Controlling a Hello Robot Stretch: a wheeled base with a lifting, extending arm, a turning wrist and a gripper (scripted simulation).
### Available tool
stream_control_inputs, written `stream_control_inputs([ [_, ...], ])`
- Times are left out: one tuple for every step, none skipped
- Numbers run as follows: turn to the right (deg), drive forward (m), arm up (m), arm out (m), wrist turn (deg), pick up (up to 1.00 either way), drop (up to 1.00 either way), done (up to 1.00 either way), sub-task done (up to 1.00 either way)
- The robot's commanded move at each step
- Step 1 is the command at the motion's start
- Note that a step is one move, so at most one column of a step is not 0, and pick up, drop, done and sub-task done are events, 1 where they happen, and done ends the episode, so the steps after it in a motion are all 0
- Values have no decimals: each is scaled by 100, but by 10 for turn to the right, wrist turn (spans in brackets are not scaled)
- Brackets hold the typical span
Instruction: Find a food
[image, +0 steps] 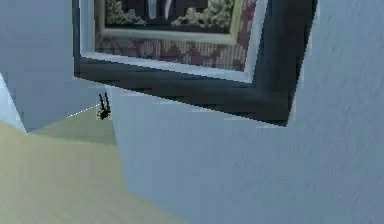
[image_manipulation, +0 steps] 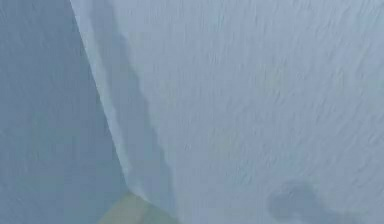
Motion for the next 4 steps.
stream_control_inputs([
  [-450,0,0,0,0,0,0,0,0],
  [-270,0,0,0,0,0,0,0,0],
  [0,100,0,0,0,0,0,0,0],
  [0,100,0,0,0,0,0,0,0],
])
